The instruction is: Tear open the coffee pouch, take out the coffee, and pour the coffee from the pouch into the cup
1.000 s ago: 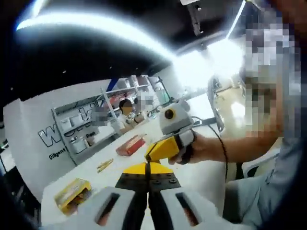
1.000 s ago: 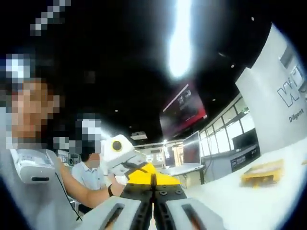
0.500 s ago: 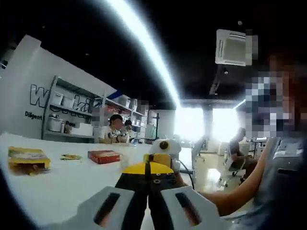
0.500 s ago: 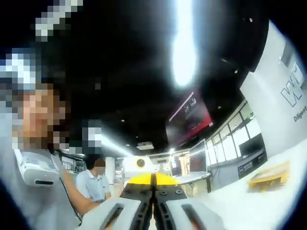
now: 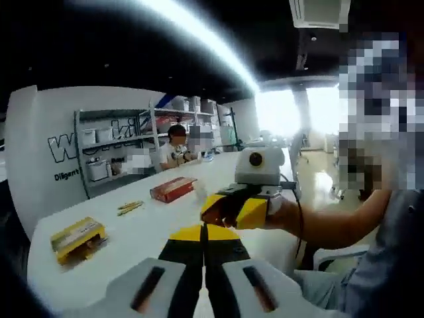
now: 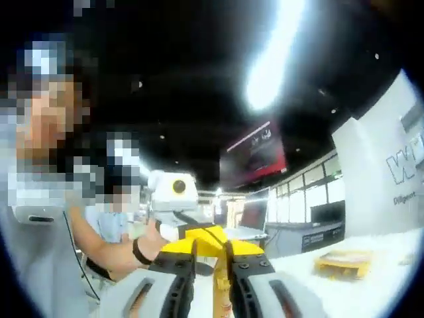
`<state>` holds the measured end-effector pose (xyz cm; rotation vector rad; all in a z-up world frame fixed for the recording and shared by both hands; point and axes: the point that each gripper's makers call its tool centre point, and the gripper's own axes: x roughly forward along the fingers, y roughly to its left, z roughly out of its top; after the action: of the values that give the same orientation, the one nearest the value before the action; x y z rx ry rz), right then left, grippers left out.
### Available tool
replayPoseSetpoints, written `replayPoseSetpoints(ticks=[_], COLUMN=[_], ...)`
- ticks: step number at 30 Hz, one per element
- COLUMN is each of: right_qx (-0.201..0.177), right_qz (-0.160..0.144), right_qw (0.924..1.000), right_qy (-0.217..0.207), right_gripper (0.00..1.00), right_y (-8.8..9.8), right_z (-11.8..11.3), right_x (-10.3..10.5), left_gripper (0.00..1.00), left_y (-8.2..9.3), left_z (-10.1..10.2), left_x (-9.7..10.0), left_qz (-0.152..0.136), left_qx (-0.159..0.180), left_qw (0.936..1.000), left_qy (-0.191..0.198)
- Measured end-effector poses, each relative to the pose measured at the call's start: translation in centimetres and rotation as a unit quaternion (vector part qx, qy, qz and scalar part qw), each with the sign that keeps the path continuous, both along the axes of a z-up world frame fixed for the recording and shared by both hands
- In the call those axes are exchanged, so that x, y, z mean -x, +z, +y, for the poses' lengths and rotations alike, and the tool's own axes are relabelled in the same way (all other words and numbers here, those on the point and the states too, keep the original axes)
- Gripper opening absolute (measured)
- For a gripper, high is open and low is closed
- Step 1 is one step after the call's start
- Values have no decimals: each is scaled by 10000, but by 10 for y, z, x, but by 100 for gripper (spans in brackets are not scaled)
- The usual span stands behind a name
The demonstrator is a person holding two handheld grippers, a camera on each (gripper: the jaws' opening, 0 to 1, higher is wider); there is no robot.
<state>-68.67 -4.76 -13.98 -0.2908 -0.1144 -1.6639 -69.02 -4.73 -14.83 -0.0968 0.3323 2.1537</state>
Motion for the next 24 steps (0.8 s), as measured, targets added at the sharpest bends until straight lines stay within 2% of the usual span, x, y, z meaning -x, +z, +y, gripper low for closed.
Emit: replayPoseSetpoints(ticks=[4,7,10,13,15,17,19,24], right_qx=[-120,-429,-1007,-1195,-1489,-1555,-1706,-1852], right_qz=[181,213,150,106,163,151,156,217], right_qw=[9991,9971,9909,9888,9834,9820,9791,9758], right_qy=[-366,-590,-881,-883,-1020,-1060,-1095,-1145], right_gripper=[23,24,23,21,20,17,16,9], right_y=[0,-8,-24,-26,-31,-28,-29,-30], right_z=[11,14,9,0,-2,-6,-7,-7], right_x=[3,8,19,17,19,18,19,19], left_gripper=[0,0,0,0,0,0,0,0], left_y=[-2,-2,-4,-7,-10,-12,-13,-12], left_z=[2,5,1,1,3,5,3,4], left_x=[5,5,10,8,5,2,1,-2], left_qz=[151,138,71,45,29,-25,49,55], left_qx=[444,535,687,894,1098,1228,1442,1596], left_qw=[9988,9984,9974,9958,9937,9923,9893,9870], left_qy=[159,152,183,211,202,152,203,193])
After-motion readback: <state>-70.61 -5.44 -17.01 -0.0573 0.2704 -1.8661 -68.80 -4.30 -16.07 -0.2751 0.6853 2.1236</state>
